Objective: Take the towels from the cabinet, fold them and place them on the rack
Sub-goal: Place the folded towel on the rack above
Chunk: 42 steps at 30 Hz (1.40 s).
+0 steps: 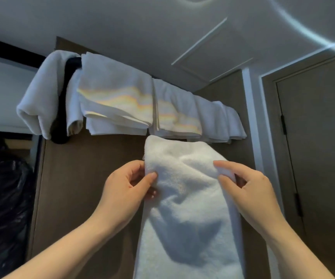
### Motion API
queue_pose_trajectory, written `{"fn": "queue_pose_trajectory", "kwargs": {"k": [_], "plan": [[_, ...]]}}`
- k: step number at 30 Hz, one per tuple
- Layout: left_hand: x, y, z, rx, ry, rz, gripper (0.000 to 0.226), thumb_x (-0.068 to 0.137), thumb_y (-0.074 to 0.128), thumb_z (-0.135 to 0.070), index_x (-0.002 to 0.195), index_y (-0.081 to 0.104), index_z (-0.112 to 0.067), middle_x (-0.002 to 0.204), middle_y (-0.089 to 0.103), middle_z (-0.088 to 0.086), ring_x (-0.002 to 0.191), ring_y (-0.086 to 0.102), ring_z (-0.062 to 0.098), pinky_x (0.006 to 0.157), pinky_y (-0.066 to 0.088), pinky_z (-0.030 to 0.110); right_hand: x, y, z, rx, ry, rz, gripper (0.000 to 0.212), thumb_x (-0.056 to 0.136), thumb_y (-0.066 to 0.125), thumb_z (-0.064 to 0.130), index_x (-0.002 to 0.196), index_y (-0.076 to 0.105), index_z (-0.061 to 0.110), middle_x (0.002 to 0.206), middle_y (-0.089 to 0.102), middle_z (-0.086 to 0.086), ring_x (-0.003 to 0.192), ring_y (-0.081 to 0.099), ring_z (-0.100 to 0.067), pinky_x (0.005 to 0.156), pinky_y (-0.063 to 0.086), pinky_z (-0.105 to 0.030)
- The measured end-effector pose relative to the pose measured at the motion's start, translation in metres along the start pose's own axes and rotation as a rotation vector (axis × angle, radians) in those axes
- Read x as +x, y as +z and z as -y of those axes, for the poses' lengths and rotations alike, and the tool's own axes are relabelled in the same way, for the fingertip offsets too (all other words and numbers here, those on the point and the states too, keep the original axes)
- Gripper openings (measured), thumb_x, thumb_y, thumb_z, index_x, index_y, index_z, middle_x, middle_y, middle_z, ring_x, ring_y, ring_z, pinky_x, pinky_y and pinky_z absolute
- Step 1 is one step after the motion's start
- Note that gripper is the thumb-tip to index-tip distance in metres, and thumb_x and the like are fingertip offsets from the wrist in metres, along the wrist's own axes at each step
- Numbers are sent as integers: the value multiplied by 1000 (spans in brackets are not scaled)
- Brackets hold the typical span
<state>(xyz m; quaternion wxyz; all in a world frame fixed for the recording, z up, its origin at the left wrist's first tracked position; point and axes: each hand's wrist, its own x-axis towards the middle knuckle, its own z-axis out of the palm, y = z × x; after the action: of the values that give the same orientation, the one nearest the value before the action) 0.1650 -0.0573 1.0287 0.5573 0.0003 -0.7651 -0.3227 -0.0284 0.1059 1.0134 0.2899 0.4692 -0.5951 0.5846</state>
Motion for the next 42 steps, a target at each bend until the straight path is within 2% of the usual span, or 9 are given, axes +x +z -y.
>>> {"fn": "queue_pose_trajectory", "kwargs": {"k": [4, 9, 13, 17, 29, 34, 37, 40, 42], "plan": [[14, 33, 6, 31, 49, 14, 12, 90, 65, -14, 90, 72, -23, 84, 74, 0, 75, 72, 18, 67, 60, 28, 20, -23, -33, 27, 58, 73, 28, 80, 77, 25, 102, 75, 42, 100, 71, 28, 94, 64, 5, 82, 52, -21], [41, 107, 6, 107, 114, 70, 13, 90, 64, -16, 88, 70, -27, 85, 73, -2, 78, 70, 17, 72, 60, 36, 53, -61, -86, 212, 224, 27, 27, 82, 73, 3, 100, 76, 22, 79, 76, 3, 54, 68, -8, 51, 49, -15], [65, 167, 9, 95, 161, 47, 11, 91, 64, -17, 89, 68, -27, 85, 72, -5, 77, 70, 14, 73, 60, 36, 72, -90, -120, 383, 235, -52, 27, 88, 66, -2, 110, 71, 14, 83, 75, -9, 66, 73, -17, 50, 52, -17], [94, 224, 9, 73, 193, 51, 11, 92, 63, -19, 92, 68, -28, 87, 72, -5, 77, 70, 16, 74, 59, 45, 85, -119, -151, 399, 210, -191, 28, 90, 64, 0, 110, 70, 18, 72, 71, -8, 53, 66, -10, 45, 49, -16], [167, 359, 17, -81, 160, 102, 6, 91, 61, -17, 90, 67, -15, 82, 73, -1, 69, 71, 13, 77, 58, 47, 133, -188, -235, 224, 114, -402, 29, 88, 67, 2, 111, 70, 20, 70, 71, -8, 54, 67, -4, 47, 48, -14], [208, 378, 33, -45, 202, 56, 6, 90, 60, -19, 88, 65, -18, 78, 72, -5, 65, 70, 8, 68, 57, 30, 168, -175, -268, 269, 70, -405, 33, 88, 67, 1, 116, 69, 19, 81, 71, -7, 59, 69, -4, 47, 48, -15], [238, 383, 40, -48, 191, 47, 7, 91, 59, -20, 89, 65, -16, 79, 73, -3, 66, 71, 10, 71, 59, 32, 200, -165, -286, 253, 28, -416, 35, 88, 69, 4, 116, 69, 25, 72, 71, -1, 57, 68, -3, 49, 49, -16], [266, 383, 47, -56, 196, 30, 6, 90, 60, -19, 87, 64, -17, 79, 72, -4, 68, 72, 12, 73, 60, 36, 230, -156, -304, 163, -48, -423, 37, 87, 72, 12, 115, 68, 35, 78, 72, -4, 59, 63, -6, 64, 59, -33], [282, 381, 51, -37, 231, 14, 8, 91, 61, -20, 83, 64, -18, 75, 72, -4, 68, 72, 13, 71, 61, 35, 249, -149, -312, 143, -103, -414, 40, 85, 74, 15, 120, 68, 33, 103, 73, 6, 86, 67, -5, 85, 58, -40]]}}
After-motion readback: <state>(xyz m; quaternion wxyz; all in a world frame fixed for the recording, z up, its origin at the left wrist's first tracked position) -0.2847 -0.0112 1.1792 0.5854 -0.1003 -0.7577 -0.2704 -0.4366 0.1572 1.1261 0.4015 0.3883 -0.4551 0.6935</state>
